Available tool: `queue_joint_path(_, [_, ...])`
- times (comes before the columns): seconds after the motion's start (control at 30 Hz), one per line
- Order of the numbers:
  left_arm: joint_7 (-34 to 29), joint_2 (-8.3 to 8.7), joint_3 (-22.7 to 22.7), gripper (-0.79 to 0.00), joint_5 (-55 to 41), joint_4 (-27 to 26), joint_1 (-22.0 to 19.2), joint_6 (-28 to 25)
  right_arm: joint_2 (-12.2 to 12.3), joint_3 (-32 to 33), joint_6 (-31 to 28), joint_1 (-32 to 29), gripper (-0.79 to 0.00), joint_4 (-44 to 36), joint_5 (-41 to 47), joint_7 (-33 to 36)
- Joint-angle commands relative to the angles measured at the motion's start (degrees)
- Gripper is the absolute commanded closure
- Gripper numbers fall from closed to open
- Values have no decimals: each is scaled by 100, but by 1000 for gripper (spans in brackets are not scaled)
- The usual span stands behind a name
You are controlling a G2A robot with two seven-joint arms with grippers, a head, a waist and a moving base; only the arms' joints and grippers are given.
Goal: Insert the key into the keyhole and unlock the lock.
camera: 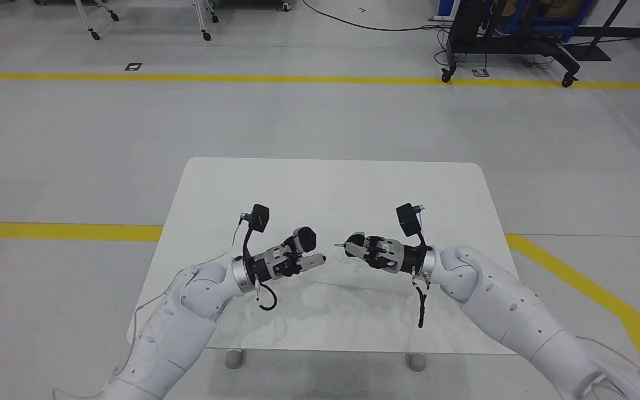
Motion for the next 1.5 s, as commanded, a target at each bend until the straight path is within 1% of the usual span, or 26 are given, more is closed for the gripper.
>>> queue_joint_path(0.0, [-70,68,-237,-785,587,-305,91,267,0,0,0,0,0,0,0,0])
queue_joint_path(0.03, [-52,111,-424,-785,967,-520,165,477,0,0,0,0,0,0,0,0])
queue_joint_path(0.13, [24,236,-957,-785,1849,-1286,687,1117,0,0,0,0,0,0,0,0])
queue_joint_path(0.23, [-112,337,-1406,-785,2747,-2002,1284,1958,0,0,0,0,0,0,0,0])
queue_joint_path(0.27, [-278,365,-1503,-785,3144,-2196,1451,2297,0,0,0,0,0,0,0,0])
queue_joint_path(0.33, [-481,396,-1565,-785,3936,-2599,1722,2911,0,0,0,0,0,0,0,0])
queue_joint_path(0.37, [-610,402,-1518,-785,4324,-2708,1845,3200,0,0,0,0,0,0,0,0])
queue_joint_path(0.43, [-822,403,-1322,-785,5138,-2857,1941,3624,0,0,0,0,0,0,0,0])
queue_joint_path(0.47, [-835,390,-1189,-785,5362,-2863,1961,3766,0,0,0,0,0,0,0,0])
queue_joint_path(0.6, [-847,331,-839,-785,5693,-2608,1772,4107,0,0,0,0,0,0,0,0])
queue_joint_path(0.67, [-876,299,-732,-785,5687,-2501,1661,4258,0,0,0,0,0,0,0,0])
queue_joint_path(0.73, [-972,273,-642,-760,5704,-2422,1577,4395,0,0,0,0,0,0,0,0])
queue_joint_path(0.77, [-1059,263,-597,-727,5725,-2384,1545,4450,0,0,0,0,0,0,0,0])
queue_joint_path(0.83, [-1164,246,-545,-686,5739,-2338,1490,4544,0,0,0,0,0,0,0,0])
queue_joint_path(0.97, [-1373,217,-495,-582,5758,-2280,1414,4748,0,0,0,0,0,0,0,0])
queue_joint_path(1.03, [-1469,213,-515,-465,5758,-2288,1404,4803,0,0,0,0,0,0,0,0])
queue_joint_path(1.07, [-1492,212,-520,-465,5757,-2301,1410,4810,0,0,0,0,0,0,0,0])
queue_joint_path(1.13, [-1553,208,-532,-440,5692,-2331,1432,4816,0,0,0,0,0,0,0,0])
queue_joint_path(1.27, [-1664,201,-530,-446,5737,-2360,1448,4871,0,0,0,0,0,0,0,0])
queue_joint_path(1.33, [-1731,197,-519,-428,5801,-2376,1444,4914,0,0,0,0,0,0,0,0])
queue_joint_path(1.37, [-1756,196,-517,-400,5872,-2392,1442,4959,0,0,0,0,0,0,0,0])
queue_joint_path(1.47, [-1832,194,-511,-388,6049,-2428,1468,5047,0,0,0,0,0,0,0,0])
